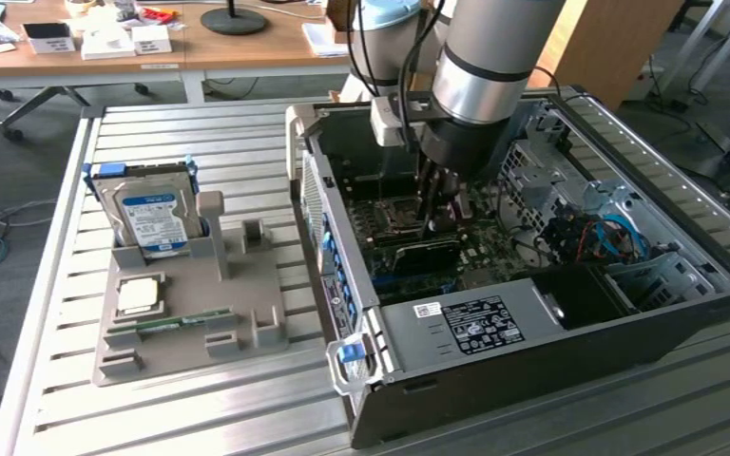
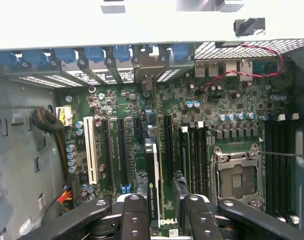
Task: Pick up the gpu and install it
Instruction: 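Insert the gpu into the slot, then press down on the gpu until it lock into place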
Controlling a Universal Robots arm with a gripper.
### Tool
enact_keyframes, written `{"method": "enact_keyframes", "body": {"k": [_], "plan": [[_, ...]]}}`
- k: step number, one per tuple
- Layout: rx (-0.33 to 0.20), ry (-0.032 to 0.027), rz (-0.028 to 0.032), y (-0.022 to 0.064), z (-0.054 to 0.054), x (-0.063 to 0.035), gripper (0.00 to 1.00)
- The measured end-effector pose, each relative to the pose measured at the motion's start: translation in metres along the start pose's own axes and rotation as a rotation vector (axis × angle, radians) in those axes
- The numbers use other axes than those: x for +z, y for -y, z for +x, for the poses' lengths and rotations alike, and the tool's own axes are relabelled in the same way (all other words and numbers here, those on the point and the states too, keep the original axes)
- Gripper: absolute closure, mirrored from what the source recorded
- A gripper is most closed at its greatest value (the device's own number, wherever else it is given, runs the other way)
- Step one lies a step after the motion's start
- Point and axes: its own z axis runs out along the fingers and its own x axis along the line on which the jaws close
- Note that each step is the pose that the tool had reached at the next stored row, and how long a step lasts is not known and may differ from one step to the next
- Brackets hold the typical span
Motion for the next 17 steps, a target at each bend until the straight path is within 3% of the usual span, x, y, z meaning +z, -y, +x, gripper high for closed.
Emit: {"method": "enact_keyframes", "body": {"k": [13,17], "plan": [[0.0,-0.0001,0.0,0.0,0.0,-0.0001,0.66],[0.0,-0.0001,0.0,0.0,0.0,0.0,0.8]]}}
